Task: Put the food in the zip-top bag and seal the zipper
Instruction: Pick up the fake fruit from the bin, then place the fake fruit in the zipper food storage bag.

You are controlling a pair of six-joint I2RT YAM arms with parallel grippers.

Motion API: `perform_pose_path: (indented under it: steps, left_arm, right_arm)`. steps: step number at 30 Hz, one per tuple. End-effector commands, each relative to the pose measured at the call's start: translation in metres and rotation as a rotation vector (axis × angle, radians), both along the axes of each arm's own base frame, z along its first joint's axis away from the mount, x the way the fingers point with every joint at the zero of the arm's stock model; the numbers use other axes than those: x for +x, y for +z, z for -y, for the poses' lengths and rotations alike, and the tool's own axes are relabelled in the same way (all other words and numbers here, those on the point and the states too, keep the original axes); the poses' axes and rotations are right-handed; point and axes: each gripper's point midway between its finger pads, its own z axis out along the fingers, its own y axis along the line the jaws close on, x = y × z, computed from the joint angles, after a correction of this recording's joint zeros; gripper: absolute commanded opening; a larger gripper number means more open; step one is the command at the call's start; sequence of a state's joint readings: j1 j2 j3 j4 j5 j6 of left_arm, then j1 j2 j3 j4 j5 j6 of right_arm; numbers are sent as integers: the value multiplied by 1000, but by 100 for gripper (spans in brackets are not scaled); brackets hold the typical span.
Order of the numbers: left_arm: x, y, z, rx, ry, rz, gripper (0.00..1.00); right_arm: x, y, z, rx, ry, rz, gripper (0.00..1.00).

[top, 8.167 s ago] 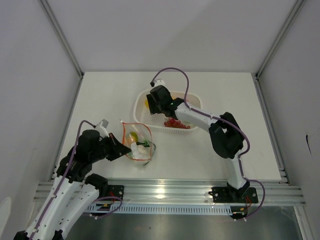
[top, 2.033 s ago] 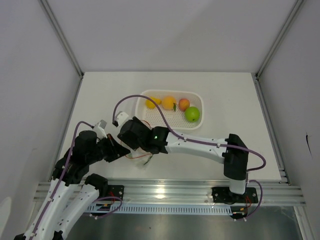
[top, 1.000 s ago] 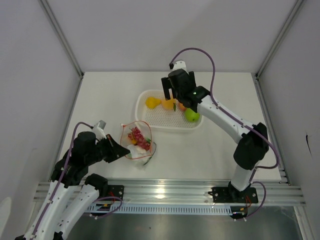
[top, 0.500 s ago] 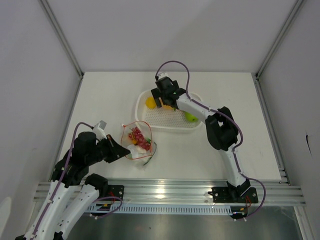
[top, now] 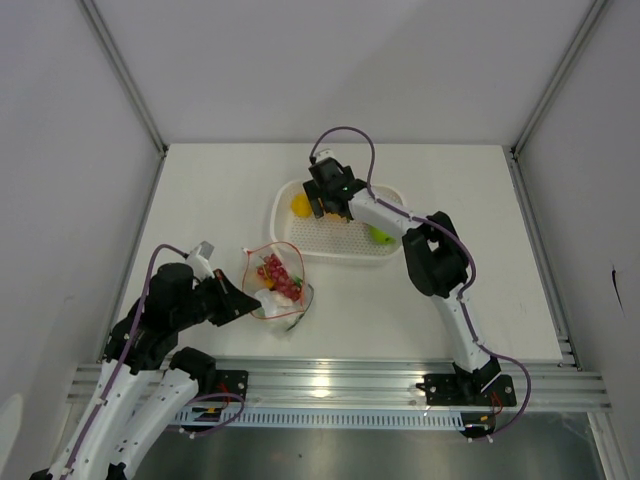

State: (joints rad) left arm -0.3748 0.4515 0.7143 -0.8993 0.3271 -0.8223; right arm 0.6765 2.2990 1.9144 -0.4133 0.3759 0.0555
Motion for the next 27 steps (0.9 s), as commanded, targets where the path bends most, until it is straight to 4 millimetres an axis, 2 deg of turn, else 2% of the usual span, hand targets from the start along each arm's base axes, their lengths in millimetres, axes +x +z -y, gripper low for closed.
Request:
perform_pose_path:
  steps: [1,6,7,10,11,13,14,17,18,19,21,22,24,25,27]
  left_arm:
    - [0,4,4,-22,-18,11,0]
    - [-2,7,3,-23,-13,19,1]
    - [-2,7,2,-23,-13,18,0]
    - [-2,9,2,-23,-11,23,1]
    - [-1,9,2,-21,-8,24,1]
    - [0,11,2,-22,-8,26,1]
    - [0,11,2,-23,-10,26,1]
    - [1,13,3,-24,-10,29,1]
    - [2,13,3,-24,-9,31,1]
    - [2,15,3,-25,-9,35,1]
    - [3,15,3,-23,-6,34,1]
    - [3,15,3,-23,-6,33,1]
    - [4,15,3,-22,-6,30,1]
    - [4,15,4,-23,-7,31,1]
    - [4,16,3,-23,-6,33,1]
  right_arm:
    - [10,15,-10,55,-15,41,86]
    - [8,23,-11,71,-13,45,56]
    - [7,27,-11,75,-13,48,47]
    - [2,54,-5,88,-30,79,34]
    - [-1,77,-3,106,-33,110,33]
    - [-12,94,1,113,-37,125,30]
    - [-20,123,4,146,-36,161,29]
    - [-49,153,1,172,9,196,28]
    - [-69,184,-4,211,45,238,28]
    - [-81,189,-5,210,70,241,28]
    - [-105,211,-9,235,114,271,28]
    - [-130,236,-16,268,166,302,28]
    - [-156,247,-24,284,224,316,28]
    - [-182,266,-32,321,276,341,28]
    - [-207,275,-40,345,332,346,29]
